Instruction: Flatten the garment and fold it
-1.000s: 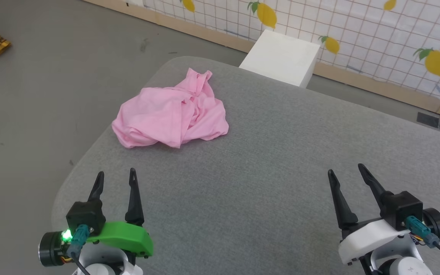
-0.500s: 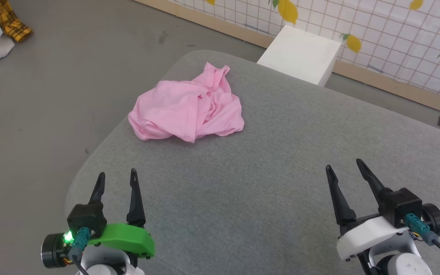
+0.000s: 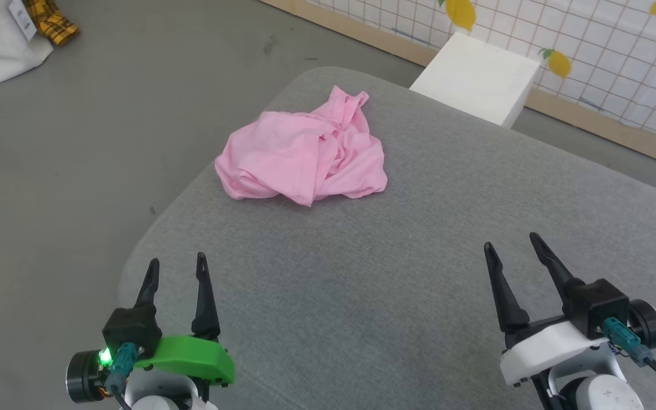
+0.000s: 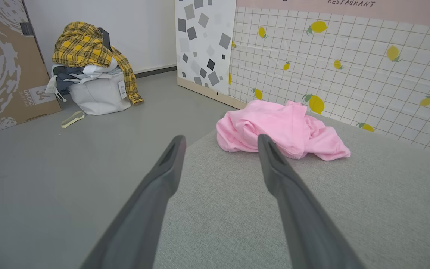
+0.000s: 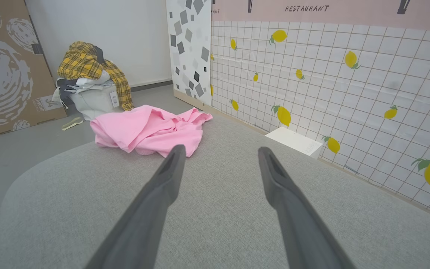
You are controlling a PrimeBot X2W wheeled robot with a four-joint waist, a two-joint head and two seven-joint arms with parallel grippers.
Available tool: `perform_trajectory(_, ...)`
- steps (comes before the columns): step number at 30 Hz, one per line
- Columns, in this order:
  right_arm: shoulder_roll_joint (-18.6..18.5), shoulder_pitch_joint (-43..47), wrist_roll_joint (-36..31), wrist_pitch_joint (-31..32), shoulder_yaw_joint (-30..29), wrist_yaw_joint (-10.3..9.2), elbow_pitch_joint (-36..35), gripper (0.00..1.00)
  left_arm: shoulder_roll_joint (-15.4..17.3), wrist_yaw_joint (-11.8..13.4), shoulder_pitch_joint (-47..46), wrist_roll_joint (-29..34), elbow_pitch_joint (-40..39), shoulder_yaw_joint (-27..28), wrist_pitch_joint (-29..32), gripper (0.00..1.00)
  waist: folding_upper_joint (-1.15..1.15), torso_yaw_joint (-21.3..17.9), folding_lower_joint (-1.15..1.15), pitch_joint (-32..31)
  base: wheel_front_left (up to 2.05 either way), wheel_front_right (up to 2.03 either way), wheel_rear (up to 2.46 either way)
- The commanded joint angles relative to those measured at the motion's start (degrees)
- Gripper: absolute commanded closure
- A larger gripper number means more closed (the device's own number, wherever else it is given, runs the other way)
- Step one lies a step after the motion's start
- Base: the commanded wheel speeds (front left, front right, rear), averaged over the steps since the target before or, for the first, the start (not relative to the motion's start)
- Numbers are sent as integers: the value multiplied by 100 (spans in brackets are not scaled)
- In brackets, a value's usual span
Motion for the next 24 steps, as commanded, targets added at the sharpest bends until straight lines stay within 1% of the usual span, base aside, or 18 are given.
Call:
perform_trajectory(1,7,-103,-22,-66,4,-7,15,0,26,46,45,-97,17,-12,-61,0,0,70,0,11,0,0,0)
perform_trajectory(11,8,-129,13,-124,8,-8,33,0,31,101,51,-203,53,-48,-181,0,0,295,0,28,0,0,0)
perform_trajectory(14,8,-171,46,-126,47,-8,37,0,23,69,0,-371,53,-34,-191,0,0,276,0,74,0,0,0)
perform_trajectory(18,9,-327,9,-99,99,-8,-66,0,117,-121,-473,-639,-16,-30,40,0,0,93,0,359,0,0,0)
perform_trajectory(22,9,-506,-93,-63,112,-8,-199,0,354,-239,-1419,-860,91,73,527,0,0,-202,0,813,0,0,0)
perform_trajectory(24,9,-612,-141,-37,138,-8,-267,0,494,-295,-1986,-1040,179,198,796,0,0,-417,0,1127,0,0,0)
